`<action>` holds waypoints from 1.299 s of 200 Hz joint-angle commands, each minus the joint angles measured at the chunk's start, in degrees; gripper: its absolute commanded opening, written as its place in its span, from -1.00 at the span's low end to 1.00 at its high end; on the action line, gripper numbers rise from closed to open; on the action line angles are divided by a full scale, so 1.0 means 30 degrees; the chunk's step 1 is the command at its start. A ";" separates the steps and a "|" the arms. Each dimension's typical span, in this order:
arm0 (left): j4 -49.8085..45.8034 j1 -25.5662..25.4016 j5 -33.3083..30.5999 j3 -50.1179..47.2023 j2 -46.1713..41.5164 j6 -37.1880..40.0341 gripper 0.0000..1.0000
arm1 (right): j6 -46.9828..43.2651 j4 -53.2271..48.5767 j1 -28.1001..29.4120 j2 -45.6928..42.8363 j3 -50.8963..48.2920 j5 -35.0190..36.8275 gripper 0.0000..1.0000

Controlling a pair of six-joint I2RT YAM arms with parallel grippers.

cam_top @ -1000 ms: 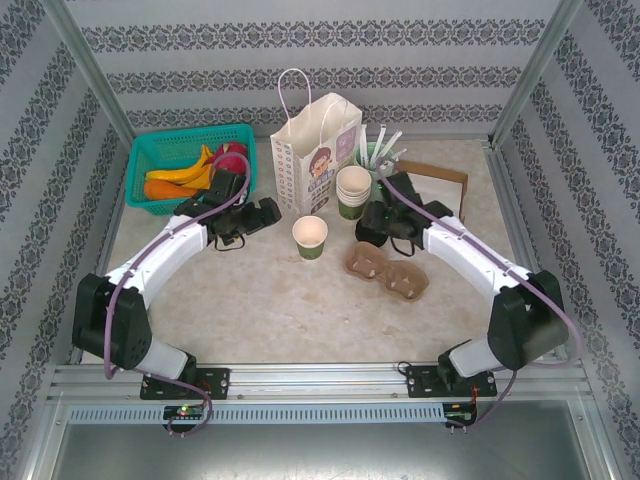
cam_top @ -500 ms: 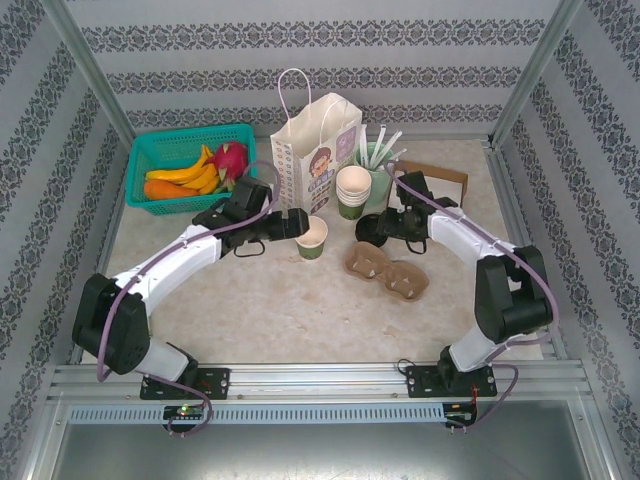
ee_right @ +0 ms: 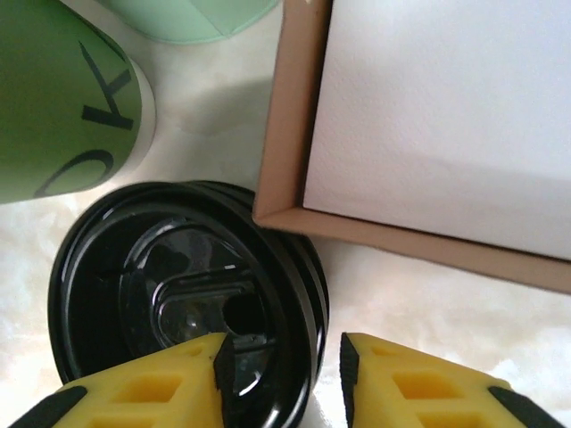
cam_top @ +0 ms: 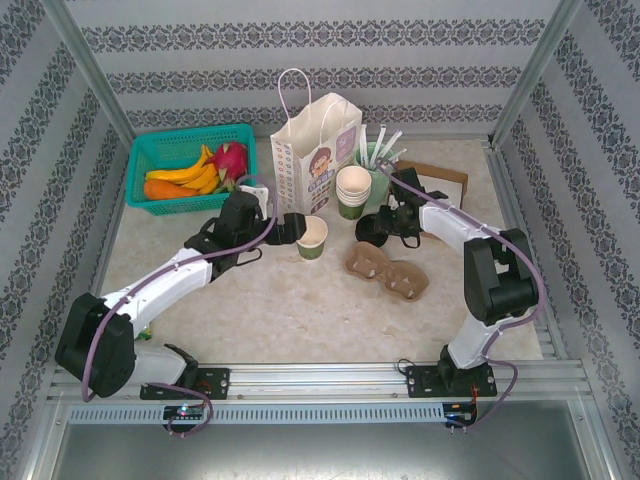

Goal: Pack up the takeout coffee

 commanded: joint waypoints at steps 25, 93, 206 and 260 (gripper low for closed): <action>0.1438 -0.0156 -0.0447 0.0221 -0.0526 0.0892 0.99 | -0.0674 -0.0407 0.0241 0.0785 0.1046 0.0625 -0.36; 0.0675 -0.0142 -0.0562 0.0646 -0.0434 0.0740 0.99 | -0.1145 -0.0847 0.0473 0.1293 0.1432 0.1306 -0.42; 0.0051 -0.0141 -0.0857 0.0758 -0.0277 0.1035 0.99 | -0.1588 -0.0800 0.0598 -0.0621 0.0845 0.3432 -0.70; -0.1095 -0.0113 -0.1148 0.1696 0.0096 0.1392 0.99 | -0.1926 0.0342 0.1703 -0.2550 -0.0144 0.5870 -0.76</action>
